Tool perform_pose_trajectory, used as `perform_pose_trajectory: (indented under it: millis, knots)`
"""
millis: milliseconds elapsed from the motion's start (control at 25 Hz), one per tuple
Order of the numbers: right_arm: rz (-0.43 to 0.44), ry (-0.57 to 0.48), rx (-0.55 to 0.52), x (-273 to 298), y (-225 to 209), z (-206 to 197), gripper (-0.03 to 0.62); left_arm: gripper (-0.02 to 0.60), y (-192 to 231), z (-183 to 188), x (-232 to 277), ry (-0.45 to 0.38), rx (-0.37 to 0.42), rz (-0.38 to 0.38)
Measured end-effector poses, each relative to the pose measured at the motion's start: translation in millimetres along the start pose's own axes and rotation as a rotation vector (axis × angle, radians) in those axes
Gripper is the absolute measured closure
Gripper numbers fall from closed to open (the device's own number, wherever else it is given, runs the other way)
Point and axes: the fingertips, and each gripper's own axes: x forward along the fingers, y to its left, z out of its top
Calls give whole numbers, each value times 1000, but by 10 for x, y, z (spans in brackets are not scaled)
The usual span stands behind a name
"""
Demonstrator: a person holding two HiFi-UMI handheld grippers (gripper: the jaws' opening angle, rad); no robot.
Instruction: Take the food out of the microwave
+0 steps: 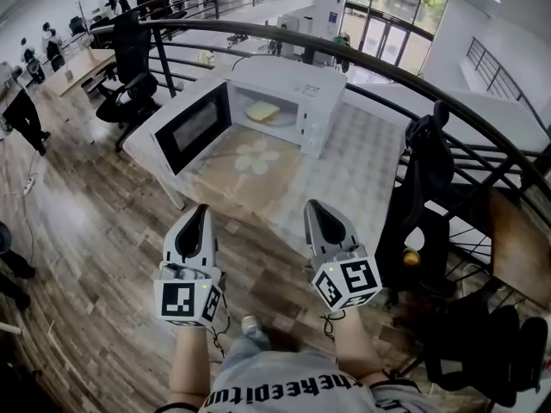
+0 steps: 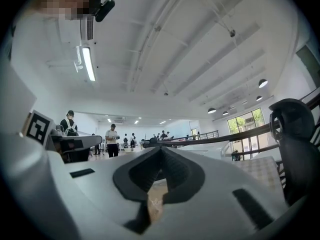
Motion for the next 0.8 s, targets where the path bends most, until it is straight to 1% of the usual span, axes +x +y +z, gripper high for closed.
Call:
perform_pose_trajectory:
  millis: [280,440,560,800]
  knots:
    - [-29,-8,-1,563,94,-54,589,568,529,-85,348,-4,-11,-16]
    - [-52,-17,2,800,146,-82,589,569,790,-163,483,-23,-8,-41]
    - [-66,-17,7,916,166,-135,589,568,929,-239,571,-29,-9,-58]
    - [-87,9,-3,1100,151,-203,589,568,1072,-342,750,-23,-36,-80]
